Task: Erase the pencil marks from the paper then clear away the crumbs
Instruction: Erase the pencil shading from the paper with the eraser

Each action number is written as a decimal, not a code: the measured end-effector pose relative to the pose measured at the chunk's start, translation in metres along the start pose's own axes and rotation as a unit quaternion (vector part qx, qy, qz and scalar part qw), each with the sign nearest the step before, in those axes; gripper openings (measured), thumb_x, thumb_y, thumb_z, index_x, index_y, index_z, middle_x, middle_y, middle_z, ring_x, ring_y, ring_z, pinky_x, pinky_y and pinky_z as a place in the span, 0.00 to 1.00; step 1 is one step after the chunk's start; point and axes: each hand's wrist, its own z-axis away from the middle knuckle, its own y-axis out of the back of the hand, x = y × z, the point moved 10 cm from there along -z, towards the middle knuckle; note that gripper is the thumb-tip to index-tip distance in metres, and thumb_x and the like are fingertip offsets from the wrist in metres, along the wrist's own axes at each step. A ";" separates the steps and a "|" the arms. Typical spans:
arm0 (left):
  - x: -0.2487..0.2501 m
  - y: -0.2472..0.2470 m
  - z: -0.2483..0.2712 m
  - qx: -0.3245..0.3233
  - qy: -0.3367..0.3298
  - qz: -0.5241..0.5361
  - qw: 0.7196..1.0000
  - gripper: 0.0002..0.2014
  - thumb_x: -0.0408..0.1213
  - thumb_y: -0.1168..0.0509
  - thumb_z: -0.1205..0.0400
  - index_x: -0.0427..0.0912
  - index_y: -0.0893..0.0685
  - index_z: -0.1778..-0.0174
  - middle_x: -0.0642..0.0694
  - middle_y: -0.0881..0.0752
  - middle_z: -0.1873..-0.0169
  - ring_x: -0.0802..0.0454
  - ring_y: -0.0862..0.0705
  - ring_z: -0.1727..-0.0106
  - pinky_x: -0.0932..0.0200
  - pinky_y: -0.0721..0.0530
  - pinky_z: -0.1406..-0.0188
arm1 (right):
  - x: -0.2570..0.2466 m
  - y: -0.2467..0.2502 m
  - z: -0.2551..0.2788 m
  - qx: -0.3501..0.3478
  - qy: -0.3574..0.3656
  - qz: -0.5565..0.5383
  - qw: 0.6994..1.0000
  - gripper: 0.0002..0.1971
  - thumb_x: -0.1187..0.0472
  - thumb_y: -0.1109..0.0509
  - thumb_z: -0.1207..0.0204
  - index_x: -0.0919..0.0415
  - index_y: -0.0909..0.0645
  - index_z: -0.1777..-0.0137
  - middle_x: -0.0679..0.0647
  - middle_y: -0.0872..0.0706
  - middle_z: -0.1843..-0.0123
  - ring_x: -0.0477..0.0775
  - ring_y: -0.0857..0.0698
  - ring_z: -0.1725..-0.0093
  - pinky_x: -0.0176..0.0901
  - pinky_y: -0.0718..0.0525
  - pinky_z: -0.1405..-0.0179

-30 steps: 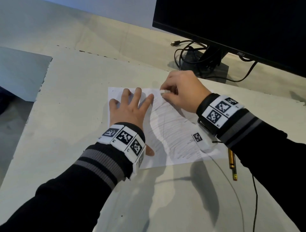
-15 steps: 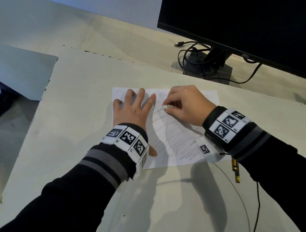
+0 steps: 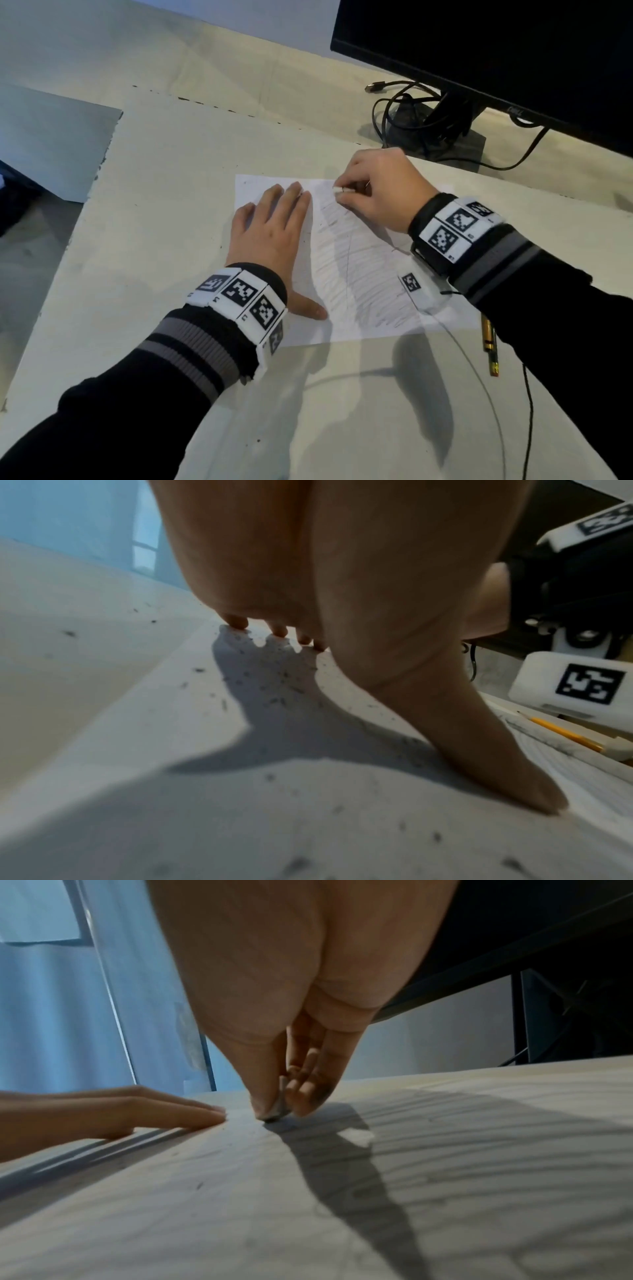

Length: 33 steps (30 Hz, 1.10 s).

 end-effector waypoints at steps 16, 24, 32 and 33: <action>0.001 -0.002 -0.002 -0.007 0.005 -0.006 1.000 0.79 0.82 0.30 0.48 0.43 0.73 0.17 0.47 0.71 0.17 0.45 0.68 0.15 0.42 0.61 0.17 | -0.011 -0.011 0.023 0.001 0.001 -0.041 0.999 0.07 0.61 0.21 0.26 0.58 0.08 0.49 0.48 0.13 0.54 0.44 0.18 0.57 0.36 0.19 0.50; 0.001 0.000 0.000 -0.005 0.005 0.004 1.000 0.80 0.81 0.30 0.48 0.44 0.72 0.17 0.49 0.71 0.16 0.46 0.69 0.15 0.43 0.62 0.17 | -0.005 -0.006 0.002 0.048 -0.022 -0.040 0.998 0.07 0.59 0.24 0.24 0.57 0.09 0.48 0.48 0.13 0.54 0.46 0.17 0.55 0.40 0.17 0.49; 0.001 -0.002 0.000 0.002 -0.006 0.015 1.000 0.79 0.81 0.29 0.48 0.44 0.72 0.17 0.49 0.71 0.16 0.47 0.69 0.15 0.44 0.63 0.17 | -0.008 -0.008 0.016 0.028 -0.010 -0.057 0.998 0.07 0.59 0.23 0.25 0.58 0.08 0.48 0.48 0.12 0.55 0.44 0.17 0.57 0.36 0.18 0.50; 0.000 -0.001 0.000 0.003 -0.006 0.016 1.000 0.79 0.81 0.29 0.48 0.45 0.72 0.17 0.49 0.72 0.17 0.47 0.70 0.15 0.44 0.63 0.17 | -0.006 -0.006 0.010 0.042 -0.017 -0.057 0.997 0.08 0.59 0.23 0.24 0.59 0.09 0.48 0.48 0.12 0.54 0.45 0.17 0.56 0.38 0.17 0.49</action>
